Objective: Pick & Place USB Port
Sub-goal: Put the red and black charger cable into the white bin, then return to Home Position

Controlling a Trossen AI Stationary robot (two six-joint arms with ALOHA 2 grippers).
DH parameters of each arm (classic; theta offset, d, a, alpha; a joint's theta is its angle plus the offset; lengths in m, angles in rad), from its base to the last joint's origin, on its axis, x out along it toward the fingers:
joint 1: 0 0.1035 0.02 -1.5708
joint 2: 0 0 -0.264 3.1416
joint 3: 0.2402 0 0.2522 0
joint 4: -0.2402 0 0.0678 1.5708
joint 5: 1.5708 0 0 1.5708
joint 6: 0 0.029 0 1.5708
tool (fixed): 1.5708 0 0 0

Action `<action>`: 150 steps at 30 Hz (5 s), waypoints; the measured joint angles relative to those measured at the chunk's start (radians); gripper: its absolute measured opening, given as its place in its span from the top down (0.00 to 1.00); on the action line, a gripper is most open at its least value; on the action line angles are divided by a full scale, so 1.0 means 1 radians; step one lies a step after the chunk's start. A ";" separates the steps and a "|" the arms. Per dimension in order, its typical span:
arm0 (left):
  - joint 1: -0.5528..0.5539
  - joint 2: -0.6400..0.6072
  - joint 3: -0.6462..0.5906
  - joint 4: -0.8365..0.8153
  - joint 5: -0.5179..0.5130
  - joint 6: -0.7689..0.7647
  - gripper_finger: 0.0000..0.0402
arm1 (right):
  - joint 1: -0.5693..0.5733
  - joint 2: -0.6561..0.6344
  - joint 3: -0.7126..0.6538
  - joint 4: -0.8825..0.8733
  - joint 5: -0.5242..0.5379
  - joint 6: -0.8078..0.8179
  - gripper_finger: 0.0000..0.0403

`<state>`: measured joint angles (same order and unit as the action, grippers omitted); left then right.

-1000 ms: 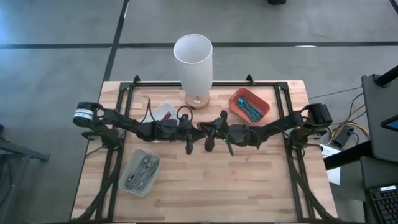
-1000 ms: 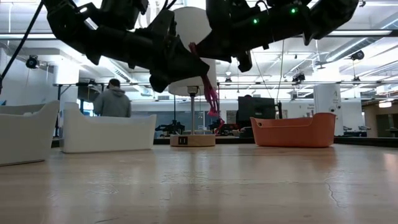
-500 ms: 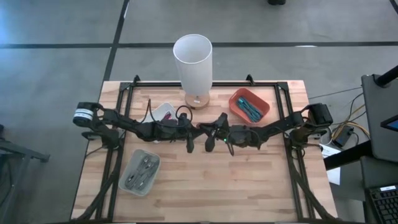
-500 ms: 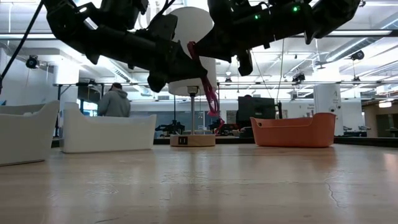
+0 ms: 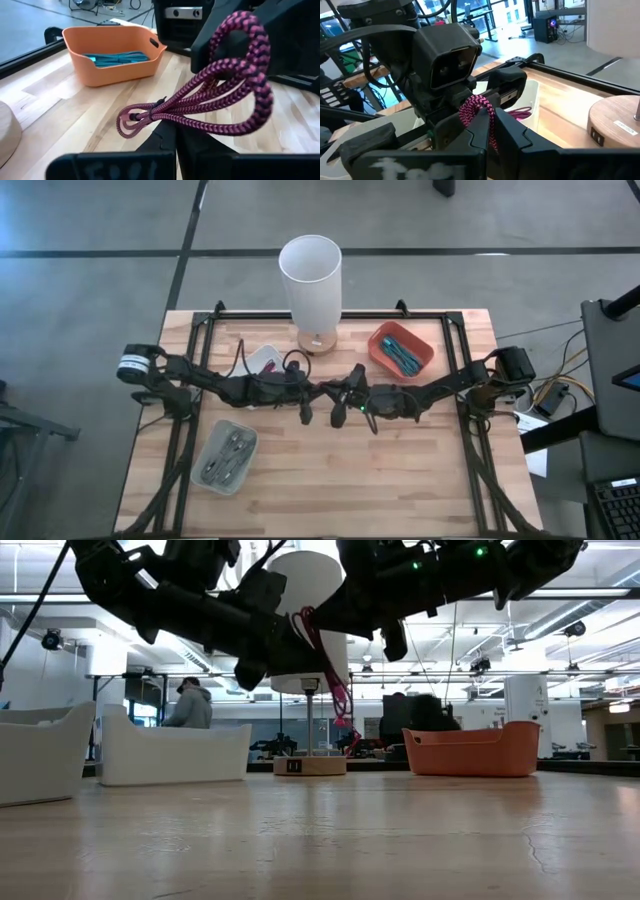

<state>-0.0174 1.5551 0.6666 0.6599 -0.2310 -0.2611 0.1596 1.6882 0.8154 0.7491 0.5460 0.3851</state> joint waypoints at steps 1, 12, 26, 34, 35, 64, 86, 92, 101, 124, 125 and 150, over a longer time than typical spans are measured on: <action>0.000 0.000 0.000 -0.006 -0.002 0.000 1.00 | 0.000 0.000 0.000 -0.004 0.000 0.000 0.96; 0.000 0.000 0.000 -0.013 -0.010 0.000 1.00 | 0.000 0.000 0.000 -0.038 0.004 -0.028 0.96; -0.005 0.000 0.000 -0.190 0.003 0.006 0.83 | -0.001 -0.023 0.011 -0.096 0.143 -0.112 0.96; -0.008 0.000 0.021 -0.085 -0.007 0.102 0.62 | 0.000 -0.028 0.011 -0.108 0.134 -0.097 0.96; -0.008 0.000 0.025 -0.070 -0.009 0.112 0.59 | -0.001 -0.028 0.011 -0.108 0.134 -0.097 0.96; -0.010 0.004 0.049 -0.074 -0.074 0.154 0.95 | -0.010 -0.031 0.011 -0.174 0.036 -0.051 0.94; -0.004 -0.174 0.154 -0.697 -0.089 0.054 0.96 | -0.033 -0.029 0.009 -0.223 -0.086 -0.056 0.55; -0.003 -0.271 0.256 -1.055 -0.175 0.040 0.96 | -0.033 -0.029 0.009 -0.223 -0.079 -0.056 0.52; 0.041 -0.348 0.432 -1.476 -0.259 -0.089 0.96 | -0.033 -0.029 0.008 -0.222 -0.079 -0.048 0.53; 0.249 -0.090 0.286 -1.561 -0.134 -0.133 0.96 | -0.031 -0.028 0.007 -0.221 -0.084 -0.045 0.53; 0.253 -0.077 0.286 -1.557 -0.134 -0.133 0.96 | -0.031 -0.028 0.007 -0.221 -0.084 -0.045 0.53; 0.271 -0.038 0.328 -1.504 -0.162 -0.081 0.75 | -0.031 -0.029 0.010 -0.222 -0.084 -0.099 0.53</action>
<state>0.2538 1.5174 0.9942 -0.8446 -0.3933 -0.3416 0.1287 1.6596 0.8253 0.5269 0.4622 0.2857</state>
